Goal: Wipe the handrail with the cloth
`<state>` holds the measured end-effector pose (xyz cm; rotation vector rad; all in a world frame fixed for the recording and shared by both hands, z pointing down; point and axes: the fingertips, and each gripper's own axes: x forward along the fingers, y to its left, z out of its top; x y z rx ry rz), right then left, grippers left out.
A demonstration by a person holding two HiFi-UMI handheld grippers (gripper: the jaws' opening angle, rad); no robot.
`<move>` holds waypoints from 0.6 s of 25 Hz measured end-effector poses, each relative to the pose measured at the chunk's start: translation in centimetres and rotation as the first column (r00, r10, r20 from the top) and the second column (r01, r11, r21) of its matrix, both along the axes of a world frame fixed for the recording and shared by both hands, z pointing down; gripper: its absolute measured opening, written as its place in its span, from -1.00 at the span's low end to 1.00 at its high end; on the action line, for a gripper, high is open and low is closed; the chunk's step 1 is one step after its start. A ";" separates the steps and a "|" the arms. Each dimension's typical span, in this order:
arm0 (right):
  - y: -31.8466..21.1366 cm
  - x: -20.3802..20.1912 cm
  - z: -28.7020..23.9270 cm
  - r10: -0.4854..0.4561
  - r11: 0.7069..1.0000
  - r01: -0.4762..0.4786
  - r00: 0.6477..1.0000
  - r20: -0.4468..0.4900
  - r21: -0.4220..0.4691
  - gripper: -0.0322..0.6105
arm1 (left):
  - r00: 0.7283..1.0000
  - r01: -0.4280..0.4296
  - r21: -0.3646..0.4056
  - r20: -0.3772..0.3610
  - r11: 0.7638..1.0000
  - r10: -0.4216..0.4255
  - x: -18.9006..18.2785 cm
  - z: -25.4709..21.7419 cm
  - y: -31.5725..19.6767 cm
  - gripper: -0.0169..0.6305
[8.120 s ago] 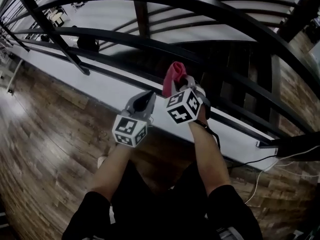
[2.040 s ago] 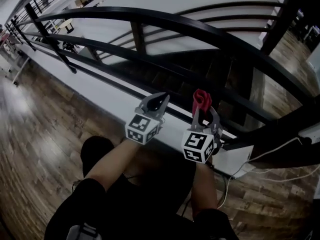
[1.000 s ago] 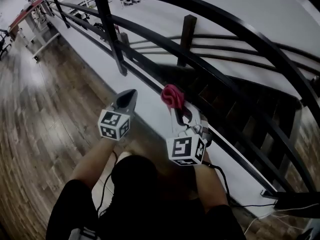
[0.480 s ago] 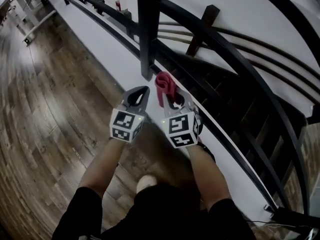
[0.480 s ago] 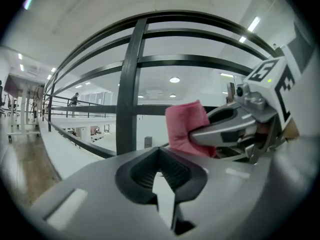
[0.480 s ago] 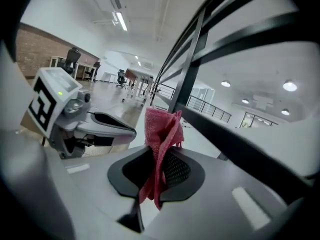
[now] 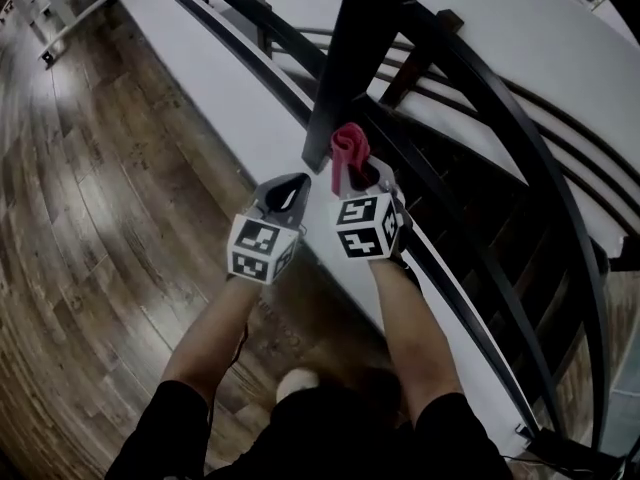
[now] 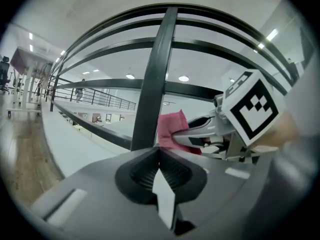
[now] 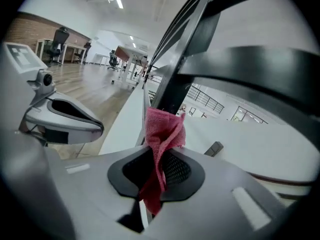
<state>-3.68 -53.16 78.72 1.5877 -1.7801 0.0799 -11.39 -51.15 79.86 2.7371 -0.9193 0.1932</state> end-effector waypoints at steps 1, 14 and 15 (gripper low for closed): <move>-0.5 0.3 0.4 0.015 1.000 -0.015 1.000 -0.011 -0.009 -0.78 | 1.000 0.003 -0.001 -0.003 1.000 -0.003 0.1 0.1 -0.2 -0.95; -1.3 0.5 1.3 0.028 0.999 -0.030 0.989 -0.146 -0.012 -0.78 | 1.000 0.022 -0.051 -0.001 0.998 -0.022 1.2 2.1 -0.4 -0.95; -0.9 0.6 1.3 0.031 0.999 -0.034 0.990 -0.137 -0.020 -0.78 | 1.000 0.019 -0.051 -0.004 0.998 -0.020 1.3 2.1 -0.2 -0.95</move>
